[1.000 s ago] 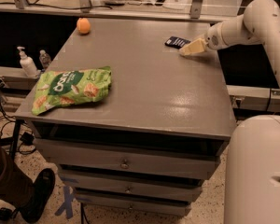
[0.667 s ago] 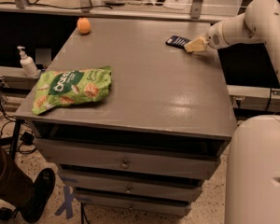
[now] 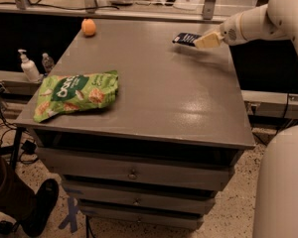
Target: Move rxbar blueberry near green rice chip bag
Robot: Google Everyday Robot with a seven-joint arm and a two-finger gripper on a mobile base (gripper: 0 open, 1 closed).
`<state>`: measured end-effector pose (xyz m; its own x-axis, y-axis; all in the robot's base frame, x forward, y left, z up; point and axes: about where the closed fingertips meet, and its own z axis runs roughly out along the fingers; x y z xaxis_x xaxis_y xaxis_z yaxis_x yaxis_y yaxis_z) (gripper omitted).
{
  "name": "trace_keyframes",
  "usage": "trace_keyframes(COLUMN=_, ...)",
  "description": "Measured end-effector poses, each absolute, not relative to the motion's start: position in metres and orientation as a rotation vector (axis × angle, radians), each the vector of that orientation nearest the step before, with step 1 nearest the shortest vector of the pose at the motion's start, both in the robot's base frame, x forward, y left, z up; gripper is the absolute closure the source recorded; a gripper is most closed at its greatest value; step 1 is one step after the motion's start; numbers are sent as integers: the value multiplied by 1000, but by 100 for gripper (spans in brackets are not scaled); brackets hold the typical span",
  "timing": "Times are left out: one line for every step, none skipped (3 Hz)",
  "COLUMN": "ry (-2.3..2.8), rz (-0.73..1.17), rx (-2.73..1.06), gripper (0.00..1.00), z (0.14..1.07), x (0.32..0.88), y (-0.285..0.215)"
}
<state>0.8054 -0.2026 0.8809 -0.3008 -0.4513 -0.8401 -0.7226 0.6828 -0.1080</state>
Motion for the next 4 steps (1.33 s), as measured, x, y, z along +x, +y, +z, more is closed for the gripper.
trace_keyframes(ry=1916, rz=414, rx=-962, gripper=100, z=895, x=776, y=-179)
trace_keyframes(ry=1907, rz=491, rx=-1023, gripper=100, z=889, x=734, y=-147)
trace_keyframes(ry=1905, rz=566, rx=-1089, gripper=100, z=873, x=695, y=-109)
trace_keyframes(ry=1880, rz=642, rx=-1153, gripper=100, z=867, x=660, y=-72)
